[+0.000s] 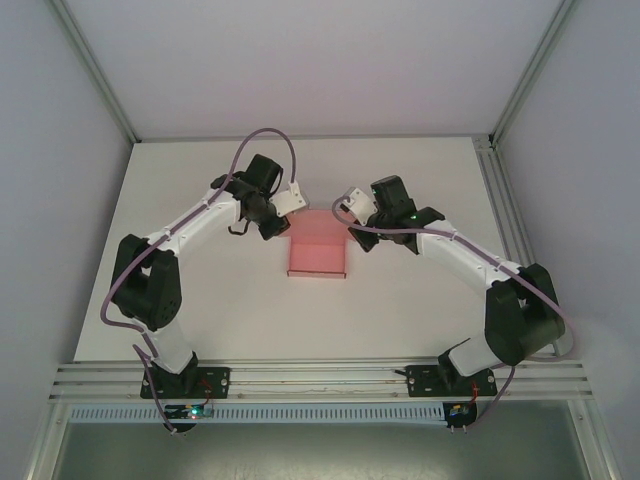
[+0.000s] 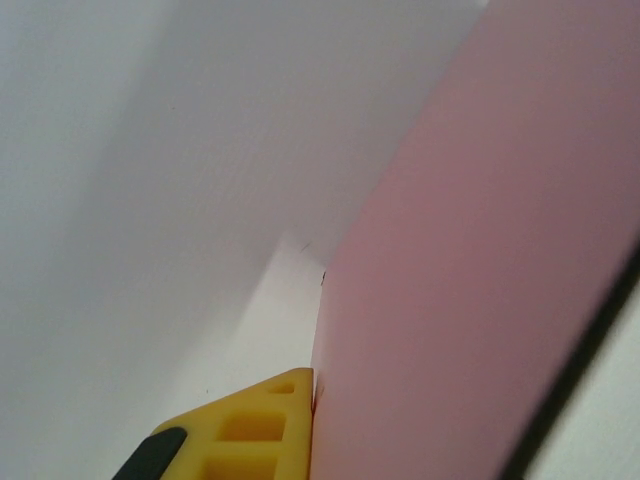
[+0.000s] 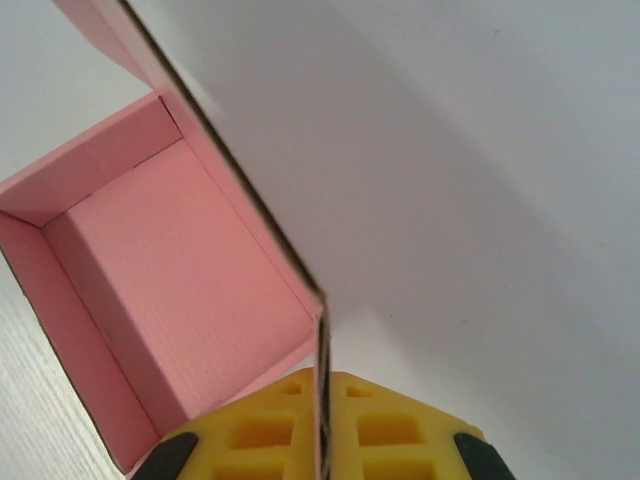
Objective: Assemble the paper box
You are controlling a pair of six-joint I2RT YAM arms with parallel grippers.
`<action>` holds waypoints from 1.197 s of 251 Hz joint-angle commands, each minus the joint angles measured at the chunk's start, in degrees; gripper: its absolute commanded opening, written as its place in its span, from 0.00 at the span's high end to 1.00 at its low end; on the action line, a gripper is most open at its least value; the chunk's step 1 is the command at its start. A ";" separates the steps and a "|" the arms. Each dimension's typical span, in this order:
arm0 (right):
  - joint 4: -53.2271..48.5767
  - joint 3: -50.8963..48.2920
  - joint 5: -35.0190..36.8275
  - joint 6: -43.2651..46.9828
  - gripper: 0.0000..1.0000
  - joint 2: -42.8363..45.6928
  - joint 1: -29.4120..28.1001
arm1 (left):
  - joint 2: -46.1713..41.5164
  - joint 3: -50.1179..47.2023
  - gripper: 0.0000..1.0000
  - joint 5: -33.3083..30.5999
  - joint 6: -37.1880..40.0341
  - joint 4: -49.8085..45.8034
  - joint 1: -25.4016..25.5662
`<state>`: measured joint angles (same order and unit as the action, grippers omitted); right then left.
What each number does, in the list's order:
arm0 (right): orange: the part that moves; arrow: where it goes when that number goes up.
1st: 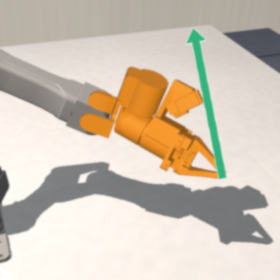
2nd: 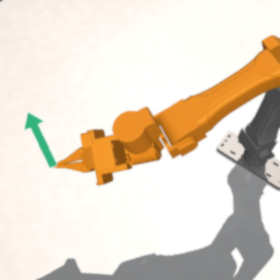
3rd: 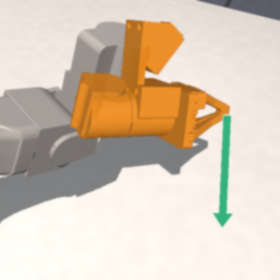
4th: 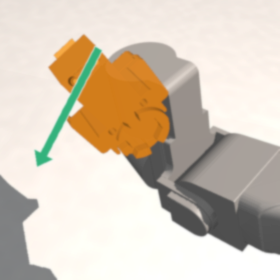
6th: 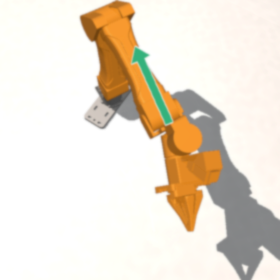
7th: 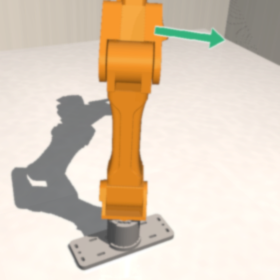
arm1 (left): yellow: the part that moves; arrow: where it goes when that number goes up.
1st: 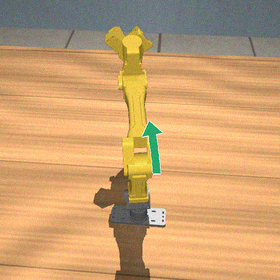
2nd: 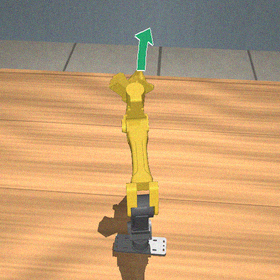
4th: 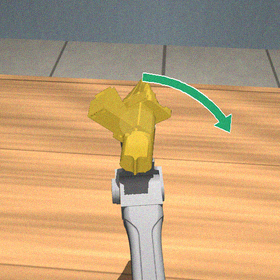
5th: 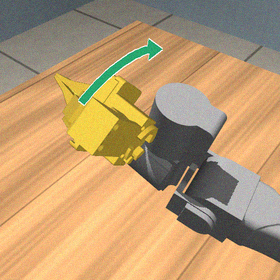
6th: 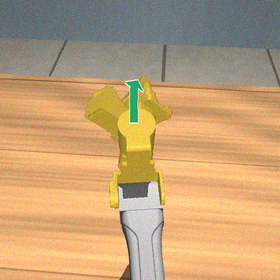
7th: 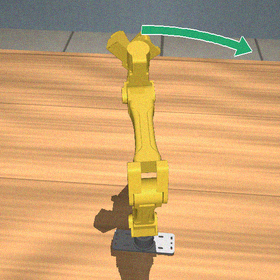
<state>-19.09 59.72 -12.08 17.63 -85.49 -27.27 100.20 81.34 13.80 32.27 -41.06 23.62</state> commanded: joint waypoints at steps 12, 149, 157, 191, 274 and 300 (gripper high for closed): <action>2.60 2.30 9.03 -11.23 1.00 -0.19 -3.14 | -3.10 0.75 0.89 -5.99 -14.78 10.12 1.07; 26.54 3.56 28.63 -52.12 1.00 -7.22 -10.24 | 2.29 2.58 1.00 -31.79 -70.11 12.88 9.60; 26.59 3.28 29.89 -54.70 1.00 -7.55 -10.26 | 2.15 1.48 1.00 -32.08 -71.77 13.80 9.69; 31.74 -0.16 29.44 -60.25 1.00 -9.53 -10.17 | 1.53 -4.06 1.00 -31.22 -76.79 19.80 9.64; 33.46 -0.66 28.40 -59.81 1.00 -14.54 -11.48 | 3.58 -5.49 1.00 -30.42 -75.52 21.81 9.68; 34.12 -2.14 27.98 -58.35 1.00 -14.42 -11.49 | 4.00 -6.49 1.00 -28.50 -75.26 24.15 9.67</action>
<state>10.72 59.05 17.63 -39.53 -99.29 -37.65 103.15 75.94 -17.67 -40.58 -23.77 32.62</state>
